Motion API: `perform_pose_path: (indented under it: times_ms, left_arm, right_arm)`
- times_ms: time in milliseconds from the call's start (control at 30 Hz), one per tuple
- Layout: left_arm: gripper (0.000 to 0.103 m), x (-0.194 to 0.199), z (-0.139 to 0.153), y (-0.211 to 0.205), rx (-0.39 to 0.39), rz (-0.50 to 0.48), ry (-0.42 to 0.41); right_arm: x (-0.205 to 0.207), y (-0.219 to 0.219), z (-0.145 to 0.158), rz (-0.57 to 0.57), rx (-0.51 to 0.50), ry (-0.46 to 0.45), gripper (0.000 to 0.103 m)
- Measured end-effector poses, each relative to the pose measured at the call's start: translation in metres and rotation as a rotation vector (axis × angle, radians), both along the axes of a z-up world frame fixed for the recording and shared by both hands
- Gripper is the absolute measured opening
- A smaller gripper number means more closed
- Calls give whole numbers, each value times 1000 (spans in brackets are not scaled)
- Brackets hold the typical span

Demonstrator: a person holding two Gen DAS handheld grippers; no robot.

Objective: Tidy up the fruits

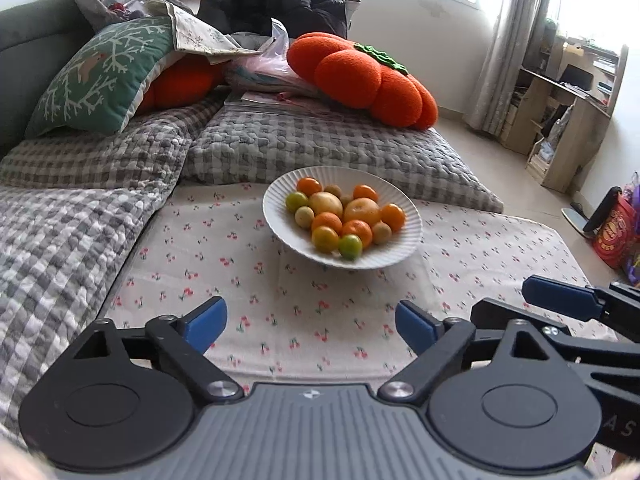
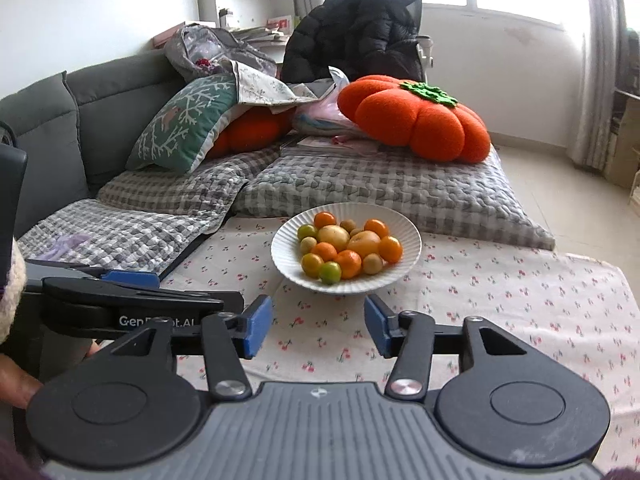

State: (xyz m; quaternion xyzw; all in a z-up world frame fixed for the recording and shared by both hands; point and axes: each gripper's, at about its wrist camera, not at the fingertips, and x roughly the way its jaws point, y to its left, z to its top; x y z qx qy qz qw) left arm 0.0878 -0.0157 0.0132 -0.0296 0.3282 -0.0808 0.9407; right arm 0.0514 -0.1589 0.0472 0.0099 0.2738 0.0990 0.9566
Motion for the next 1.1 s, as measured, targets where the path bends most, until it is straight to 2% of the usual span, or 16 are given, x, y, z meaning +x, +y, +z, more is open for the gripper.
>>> perform_pose_path:
  times_ms: [200, 300, 367, 467, 667, 867, 1100]
  left_arm:
    - [99, -21, 0, -1, 33, 14, -8]
    - [99, -27, 0, 0, 34, 12, -4]
    - [99, -30, 0, 0, 34, 17, -5]
    - [99, -35, 1, -2, 56, 13, -12]
    - [99, -38, 2, -4, 91, 24, -34]
    - [99, -35, 3, 0, 68, 53, 3]
    - [99, -38, 5, -1, 49, 56, -7]
  right_arm:
    - [-19, 1, -3, -55, -28, -19, 69]
    - [-25, 0, -6, -89, -41, -16, 78]
    - [-28, -3, -7, -102, -18, -6, 89]
    - [-32, -4, -7, -113, -16, -11, 96]
    - [-29, -5, -10, -106, 4, 6, 99]
    - [-29, -3, -12, -103, 10, 17, 103]
    - [-30, -7, -11, -122, 38, 20, 103]
